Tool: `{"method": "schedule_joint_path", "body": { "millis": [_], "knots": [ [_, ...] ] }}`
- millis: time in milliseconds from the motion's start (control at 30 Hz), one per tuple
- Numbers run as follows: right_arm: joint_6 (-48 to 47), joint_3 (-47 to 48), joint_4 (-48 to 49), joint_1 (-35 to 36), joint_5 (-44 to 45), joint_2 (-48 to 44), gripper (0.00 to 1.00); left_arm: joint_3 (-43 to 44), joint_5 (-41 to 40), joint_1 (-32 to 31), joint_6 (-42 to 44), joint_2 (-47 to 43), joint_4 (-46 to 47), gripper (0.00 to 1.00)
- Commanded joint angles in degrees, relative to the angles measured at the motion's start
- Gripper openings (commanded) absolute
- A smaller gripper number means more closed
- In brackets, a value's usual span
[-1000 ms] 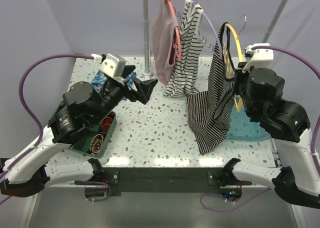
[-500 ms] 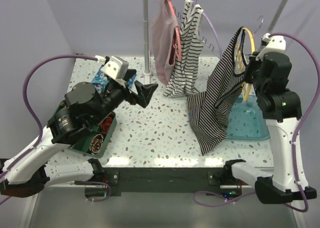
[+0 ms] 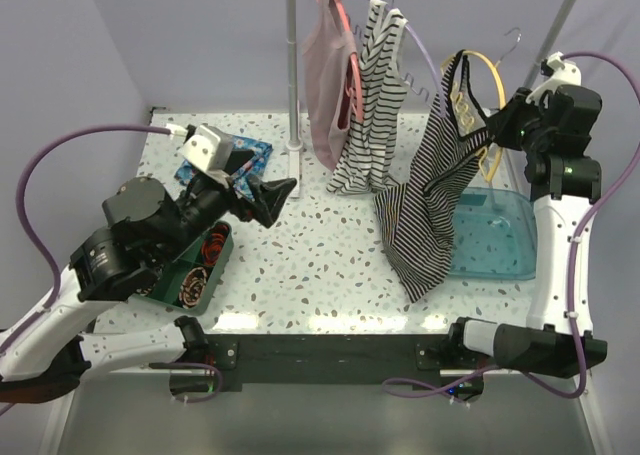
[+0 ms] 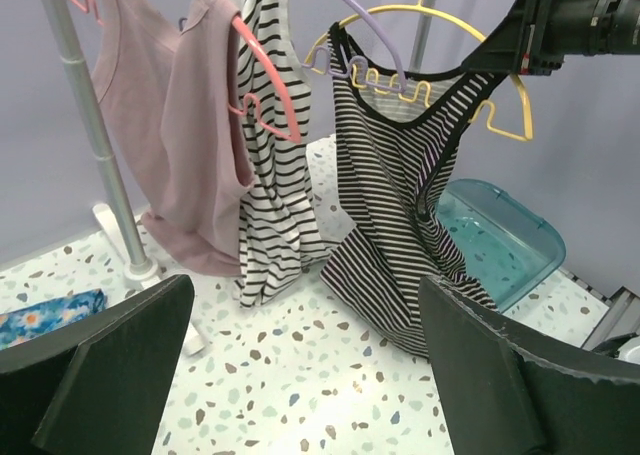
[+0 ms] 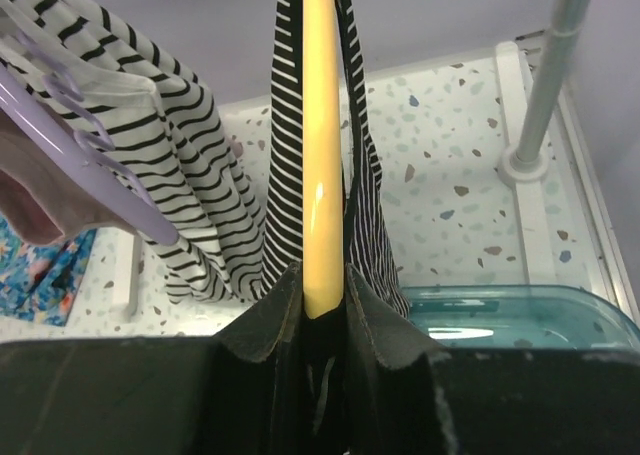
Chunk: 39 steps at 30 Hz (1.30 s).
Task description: Place the tank top on the hanger
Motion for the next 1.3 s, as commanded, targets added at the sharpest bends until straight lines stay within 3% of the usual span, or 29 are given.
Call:
{"method": "schedule_joint_path", "body": {
  "millis": [0,600,1267],
  "knots": [
    [0.98,5.92,8.05,-0.26,-3.53,1.85,0.00,-3.65,-2.87,-0.23,1.55,-3.35,-0.90,1.00],
    [1.50,17.95,8.58,0.35,-6.79,6.25,0.00,-7.00,-4.82,-0.32,3.57,-4.50,-1.08,1.00],
    [-2.98,34.48,1.72,7.12,0.59,19.44,0.00,-6.91,-5.69,-0.23,3.40,-5.38,-2.05,1.00]
  ]
}}
